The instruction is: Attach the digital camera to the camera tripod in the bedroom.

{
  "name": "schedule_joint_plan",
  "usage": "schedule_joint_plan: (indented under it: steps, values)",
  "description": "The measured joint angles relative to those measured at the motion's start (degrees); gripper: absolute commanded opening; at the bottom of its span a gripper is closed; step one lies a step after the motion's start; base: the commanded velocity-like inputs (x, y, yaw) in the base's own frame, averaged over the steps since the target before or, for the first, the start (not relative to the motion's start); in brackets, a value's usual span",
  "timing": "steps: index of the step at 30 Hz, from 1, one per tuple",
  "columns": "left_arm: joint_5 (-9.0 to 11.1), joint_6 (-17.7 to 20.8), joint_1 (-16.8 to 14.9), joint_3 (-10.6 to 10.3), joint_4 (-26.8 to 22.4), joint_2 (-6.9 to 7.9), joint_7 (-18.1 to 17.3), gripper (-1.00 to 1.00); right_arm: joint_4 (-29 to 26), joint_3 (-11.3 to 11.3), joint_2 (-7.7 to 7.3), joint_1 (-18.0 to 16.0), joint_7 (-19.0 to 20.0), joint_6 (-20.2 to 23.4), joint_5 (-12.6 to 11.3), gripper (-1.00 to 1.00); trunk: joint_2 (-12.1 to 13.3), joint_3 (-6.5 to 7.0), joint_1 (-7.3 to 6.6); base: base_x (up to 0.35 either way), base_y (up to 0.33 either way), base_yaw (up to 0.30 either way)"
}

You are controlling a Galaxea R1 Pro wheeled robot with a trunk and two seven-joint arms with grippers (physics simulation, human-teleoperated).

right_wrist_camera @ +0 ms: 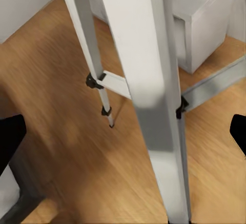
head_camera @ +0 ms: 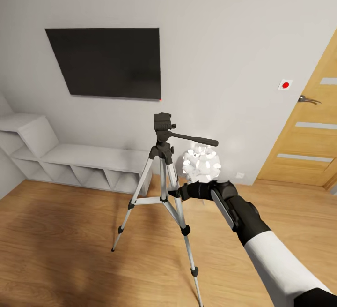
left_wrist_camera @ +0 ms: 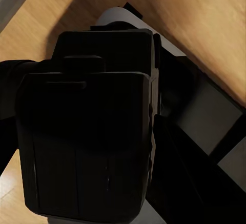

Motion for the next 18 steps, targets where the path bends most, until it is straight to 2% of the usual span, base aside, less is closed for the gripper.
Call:
schedule_joint_plan:
  steps: [8, 18]
  values:
    - [0.0, 0.0, 0.0, 0.0, 0.0, -0.04, 0.0, -1.0, 3.2, -0.1, 0.22, 0.0, 0.0, -6.0, 0.0, 1.0, 0.0, 0.0, 0.0, 0.0, 0.0, 0.0]
    - [0.0, 0.0, 0.0, -0.1, -0.2, -0.08, 0.0, -1.0, 4.2, 0.0, 0.79, 0.0, -0.2, -6.9, -0.2, 1.0, 0.0, 0.0, 0.0, 0.0, 0.0, 0.0]
